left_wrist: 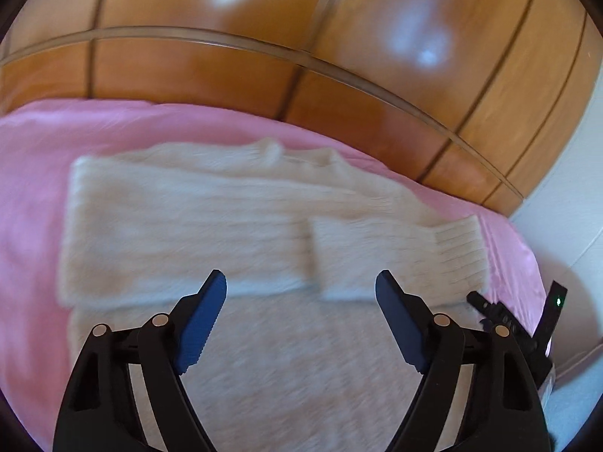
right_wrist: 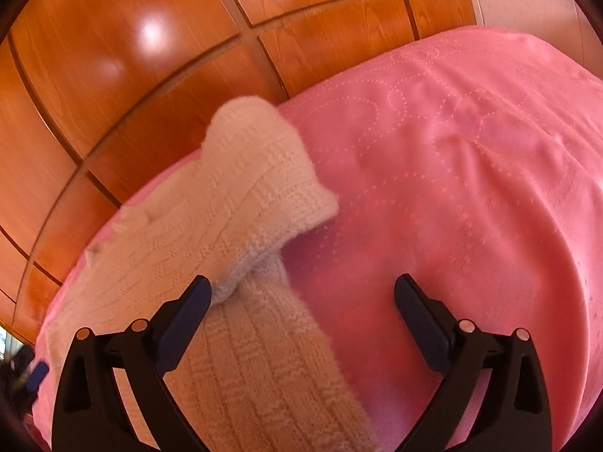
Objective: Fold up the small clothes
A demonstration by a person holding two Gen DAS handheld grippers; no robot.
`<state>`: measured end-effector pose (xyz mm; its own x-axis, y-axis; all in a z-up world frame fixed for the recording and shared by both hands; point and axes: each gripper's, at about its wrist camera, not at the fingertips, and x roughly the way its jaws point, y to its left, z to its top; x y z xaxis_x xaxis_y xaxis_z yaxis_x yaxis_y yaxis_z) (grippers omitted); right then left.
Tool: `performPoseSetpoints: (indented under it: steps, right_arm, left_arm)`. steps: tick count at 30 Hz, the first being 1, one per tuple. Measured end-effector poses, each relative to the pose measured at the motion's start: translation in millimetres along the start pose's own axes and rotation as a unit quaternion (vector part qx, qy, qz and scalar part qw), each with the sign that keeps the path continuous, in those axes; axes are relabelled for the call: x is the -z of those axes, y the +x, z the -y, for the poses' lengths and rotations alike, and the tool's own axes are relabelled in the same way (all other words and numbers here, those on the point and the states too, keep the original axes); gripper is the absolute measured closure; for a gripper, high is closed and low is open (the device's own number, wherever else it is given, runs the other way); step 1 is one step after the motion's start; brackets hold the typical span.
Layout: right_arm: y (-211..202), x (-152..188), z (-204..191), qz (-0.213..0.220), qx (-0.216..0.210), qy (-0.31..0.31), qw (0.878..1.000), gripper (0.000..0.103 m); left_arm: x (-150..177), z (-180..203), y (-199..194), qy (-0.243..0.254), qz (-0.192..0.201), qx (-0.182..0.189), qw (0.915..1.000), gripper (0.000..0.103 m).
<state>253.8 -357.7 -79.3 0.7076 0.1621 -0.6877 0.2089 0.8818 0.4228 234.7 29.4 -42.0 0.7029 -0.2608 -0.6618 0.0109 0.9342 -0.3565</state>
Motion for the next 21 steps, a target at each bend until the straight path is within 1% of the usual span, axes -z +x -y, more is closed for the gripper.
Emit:
performPoseSetpoints:
  steps: [2, 3, 4, 5, 6, 7, 8, 10, 11, 13, 14, 16, 17, 19, 20, 21]
  right_arm:
    - [0, 4, 3, 0.007, -0.013, 0.011, 1.000, 0.005]
    - [-2, 4, 9, 0.016, -0.026, 0.025, 0.999, 0.005]
    - [-5, 5, 13, 0.023, -0.034, 0.034, 0.999, 0.005]
    - [-9, 6, 19, 0.032, -0.039, 0.047, 0.998, 0.005]
    - [-12, 7, 22, 0.040, -0.041, 0.057, 0.997, 0.006]
    - [-18, 12, 24, 0.044, -0.043, 0.062, 0.996, 0.006]
    - [-19, 12, 28, 0.050, -0.042, 0.069, 0.995, 0.006]
    - [-21, 7, 22, 0.053, -0.039, 0.071, 0.995, 0.006]
    - [-22, 7, 20, 0.053, -0.038, 0.070, 0.995, 0.006]
    - [-22, 7, 20, 0.052, -0.037, 0.070, 0.995, 0.006]
    - [-22, 8, 21, 0.052, -0.037, 0.071, 0.995, 0.006]
    - [-21, 8, 21, 0.052, -0.038, 0.071, 0.995, 0.006]
    - [-20, 7, 21, 0.052, -0.037, 0.071, 0.995, 0.006]
    - [-19, 8, 21, 0.051, -0.035, 0.070, 0.996, 0.006]
    - [-19, 8, 21, 0.050, -0.034, 0.069, 0.996, 0.006]
    - [-19, 7, 20, 0.048, -0.031, 0.066, 0.996, 0.005]
  left_arm:
    - [-9, 13, 28, 0.014, -0.028, 0.001, 0.9995, 0.030]
    - [-12, 15, 38, 0.013, -0.039, 0.000, 0.9991, 0.031]
    - [-15, 15, 54, 0.001, -0.057, -0.004, 0.9984, 0.037]
    - [-17, 14, 67, -0.018, -0.073, 0.001, 0.9972, 0.055]
    - [-18, 11, 75, -0.032, -0.082, 0.006, 0.9961, 0.062]
    - [-19, 9, 81, -0.046, -0.088, 0.006, 0.9950, 0.073]
    - [-20, 9, 83, -0.055, -0.088, 0.004, 0.9946, 0.081]
    - [-24, 15, 82, -0.054, -0.082, 0.020, 0.9950, 0.092]
    - [-28, 16, 77, -0.051, -0.073, 0.025, 0.9958, 0.093]
    - [-39, 17, 55, -0.043, -0.030, 0.047, 0.9975, 0.094]
    - [-45, 15, 44, -0.038, -0.010, 0.048, 0.9981, 0.094]
    - [-52, 6, 27, -0.039, 0.016, 0.040, 0.9983, 0.094]
    - [-54, 3, 22, -0.042, 0.022, 0.038, 0.9982, 0.094]
    - [-55, -16, 15, -0.053, 0.029, 0.022, 0.9979, 0.094]
    - [-55, -24, 15, -0.057, 0.034, 0.010, 0.9978, 0.099]
    - [-52, -37, 14, -0.061, 0.039, -0.011, 0.9973, 0.102]
